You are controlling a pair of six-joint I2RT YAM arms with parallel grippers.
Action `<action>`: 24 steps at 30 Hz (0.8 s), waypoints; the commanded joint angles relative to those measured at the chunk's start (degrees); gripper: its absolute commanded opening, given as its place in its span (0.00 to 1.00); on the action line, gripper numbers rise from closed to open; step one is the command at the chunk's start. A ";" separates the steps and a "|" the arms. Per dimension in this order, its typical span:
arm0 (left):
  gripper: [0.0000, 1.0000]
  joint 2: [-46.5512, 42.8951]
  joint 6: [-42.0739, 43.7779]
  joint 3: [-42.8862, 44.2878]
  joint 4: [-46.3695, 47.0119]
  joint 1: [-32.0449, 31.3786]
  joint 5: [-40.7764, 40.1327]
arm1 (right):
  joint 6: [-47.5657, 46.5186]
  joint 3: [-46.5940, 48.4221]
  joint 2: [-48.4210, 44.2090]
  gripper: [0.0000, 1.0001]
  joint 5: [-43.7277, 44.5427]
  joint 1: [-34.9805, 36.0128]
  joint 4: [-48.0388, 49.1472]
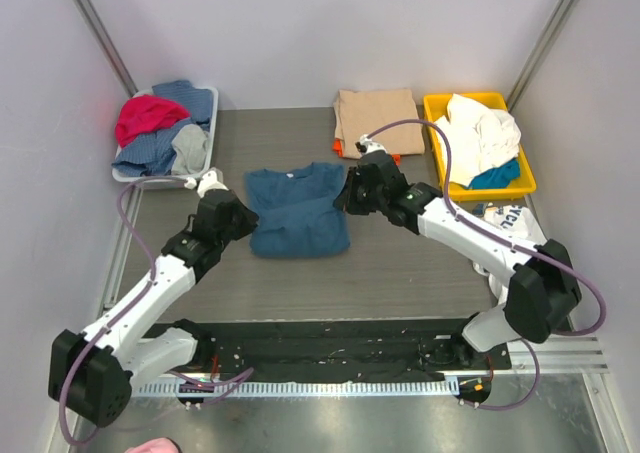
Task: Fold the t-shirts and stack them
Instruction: Fold the tshirt
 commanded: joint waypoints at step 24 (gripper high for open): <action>0.00 25.57 7.32 12.93 21.23 13.58 10.83 | -3.17 20.23 24.33 0.01 -12.22 -12.50 12.41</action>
